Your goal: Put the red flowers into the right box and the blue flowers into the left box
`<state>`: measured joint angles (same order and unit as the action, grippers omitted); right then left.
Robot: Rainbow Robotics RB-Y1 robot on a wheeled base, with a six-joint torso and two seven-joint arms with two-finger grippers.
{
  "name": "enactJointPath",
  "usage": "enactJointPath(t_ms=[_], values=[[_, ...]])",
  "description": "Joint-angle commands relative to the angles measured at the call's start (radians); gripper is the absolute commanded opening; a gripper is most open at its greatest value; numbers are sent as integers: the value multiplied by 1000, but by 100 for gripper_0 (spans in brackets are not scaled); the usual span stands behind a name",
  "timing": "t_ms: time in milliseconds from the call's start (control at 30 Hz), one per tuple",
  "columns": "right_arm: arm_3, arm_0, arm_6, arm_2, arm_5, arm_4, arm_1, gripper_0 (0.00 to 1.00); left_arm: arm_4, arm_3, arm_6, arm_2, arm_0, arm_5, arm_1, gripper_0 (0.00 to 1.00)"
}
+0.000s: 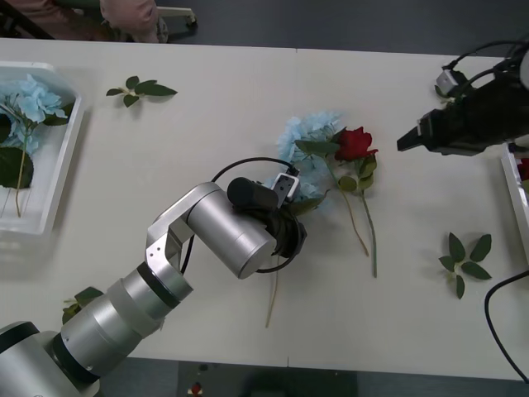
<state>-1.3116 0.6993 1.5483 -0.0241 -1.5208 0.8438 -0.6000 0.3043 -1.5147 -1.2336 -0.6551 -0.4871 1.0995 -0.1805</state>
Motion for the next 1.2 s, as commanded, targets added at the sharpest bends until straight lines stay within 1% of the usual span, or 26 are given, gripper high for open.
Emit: enactJointPath(t_ms=[33, 100, 200, 333, 433, 500, 533, 600, 633, 700, 733, 767, 800, 833, 900, 967, 1000, 1033, 1067, 1100, 1167, 1200], values=[[-20, 28, -105, 73, 90, -6, 17, 100, -27, -15, 39, -26, -24, -13, 6, 0], [-20, 28, -112, 125, 156, -15, 25, 100, -27, -15, 37, -26, -24, -13, 1, 0], [-14, 26, -120, 173, 218, -29, 40, 100, -28, -15, 37, -27, -24, -15, -2, 0], [14, 26, -123, 208, 289, -45, 62, 100, -22, -35, 40, -29, -22, -17, -16, 0], [37, 26, -123, 236, 338, -63, 74, 100, 22, -121, 43, -29, -24, 10, -62, 0], [49, 26, -123, 257, 361, -74, 77, 100, 72, -242, 45, -18, -22, 68, -122, 0], [52, 26, -123, 260, 364, -78, 77, 100, 87, -280, 46, -12, -22, 88, -143, 0], [65, 26, -123, 268, 369, -91, 82, 100, 170, -429, 48, 26, -22, 168, -234, 0], [71, 26, -122, 268, 369, -92, 83, 100, 202, -467, 48, 43, -22, 191, -257, 0], [92, 26, -116, 270, 376, -104, 92, 100, 334, -582, 46, 123, -18, 273, -335, 0], [97, 26, -116, 271, 381, -109, 92, 100, 366, -611, 46, 147, -13, 296, -353, 0], [104, 26, -114, 277, 387, -115, 95, 100, 427, -662, 45, 210, -7, 353, -387, 0], [111, 26, -116, 280, 393, -120, 97, 100, 455, -685, 43, 243, -2, 387, -405, 0], [118, 26, -117, 289, 406, -126, 98, 100, 503, -736, 40, 316, 15, 461, -445, 0], [129, 28, -123, 314, 433, -137, 98, 100, 587, -800, 40, 459, 48, 565, -522, 0], [141, 26, -123, 329, 453, -144, 100, 100, 671, -809, 28, 592, 88, 643, -583, 0], [144, 28, -125, 332, 458, -146, 101, 100, 690, -809, 17, 632, 101, 660, -597, 0], [150, 28, -125, 332, 464, -150, 105, 100, 717, -800, -15, 712, 130, 695, -619, 0], [155, 28, -125, 334, 467, -157, 109, 100, 740, -777, -56, 787, 156, 729, -639, 0], [157, 26, -125, 334, 469, -158, 111, 100, 748, -760, -79, 821, 168, 743, -646, 0], [157, 26, -126, 335, 469, -172, 118, 100, 763, -674, -184, 947, 206, 772, -665, 0], [157, 28, -125, 337, 467, -176, 121, 100, 763, -630, -228, 982, 216, 772, -671, 0]])
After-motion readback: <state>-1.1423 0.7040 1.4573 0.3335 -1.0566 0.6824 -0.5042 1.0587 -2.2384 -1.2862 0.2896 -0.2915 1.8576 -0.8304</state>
